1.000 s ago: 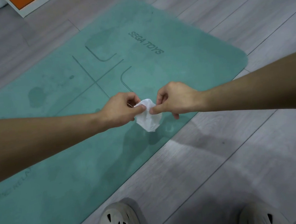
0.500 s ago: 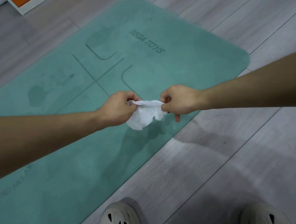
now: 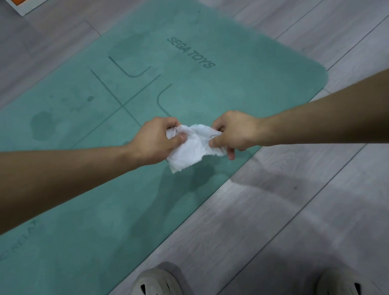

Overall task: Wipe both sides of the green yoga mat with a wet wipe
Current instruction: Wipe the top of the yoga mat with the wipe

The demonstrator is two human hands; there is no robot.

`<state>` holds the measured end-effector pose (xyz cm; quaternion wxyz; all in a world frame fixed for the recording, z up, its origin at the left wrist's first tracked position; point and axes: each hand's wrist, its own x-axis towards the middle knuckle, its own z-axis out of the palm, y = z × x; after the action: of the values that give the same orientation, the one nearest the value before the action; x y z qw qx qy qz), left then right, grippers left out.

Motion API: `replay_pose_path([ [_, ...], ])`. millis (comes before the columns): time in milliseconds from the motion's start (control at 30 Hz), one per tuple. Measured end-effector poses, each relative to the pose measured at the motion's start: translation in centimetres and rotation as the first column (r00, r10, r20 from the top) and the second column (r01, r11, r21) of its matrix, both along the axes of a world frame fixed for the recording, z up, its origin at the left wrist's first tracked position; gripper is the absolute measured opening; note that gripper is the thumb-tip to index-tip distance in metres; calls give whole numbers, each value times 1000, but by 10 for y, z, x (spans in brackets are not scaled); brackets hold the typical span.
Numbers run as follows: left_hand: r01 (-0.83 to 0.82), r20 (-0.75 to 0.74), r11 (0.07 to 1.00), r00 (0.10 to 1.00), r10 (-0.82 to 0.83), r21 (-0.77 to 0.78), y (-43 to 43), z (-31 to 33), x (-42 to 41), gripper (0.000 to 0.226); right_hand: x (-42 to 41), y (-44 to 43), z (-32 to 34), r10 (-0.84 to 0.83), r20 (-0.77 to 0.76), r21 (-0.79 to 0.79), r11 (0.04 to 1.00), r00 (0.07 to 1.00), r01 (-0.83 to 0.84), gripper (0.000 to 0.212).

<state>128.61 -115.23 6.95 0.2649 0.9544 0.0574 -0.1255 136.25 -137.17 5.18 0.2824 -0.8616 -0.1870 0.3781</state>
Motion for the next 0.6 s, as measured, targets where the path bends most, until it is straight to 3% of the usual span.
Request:
replay_pose_path([
  [167,-79,-86,995,993,84,69,4,0,-1,26,7,-3,2,-96,14,78,992,995,94,23],
  [300,-223,-213,968,957,195,-116,-5,4,0,25,0,-1,6,-42,117,127,991,992,27,21],
  [367,-328,-306,905,921,241,-272,-12,7,2,20,-5,4,7,18,134,146,989,991,-38,17],
  [433,-414,-401,815,882,248,-405,-17,9,5,19,-11,9,10,83,137,122,988,987,-99,29],
  [533,-502,-521,673,830,199,-543,-19,15,10,28,-17,15,9,100,178,41,993,979,-109,47],
  [600,-541,-555,595,811,183,-594,-18,17,14,34,-16,16,8,75,215,22,996,974,-82,46],
])
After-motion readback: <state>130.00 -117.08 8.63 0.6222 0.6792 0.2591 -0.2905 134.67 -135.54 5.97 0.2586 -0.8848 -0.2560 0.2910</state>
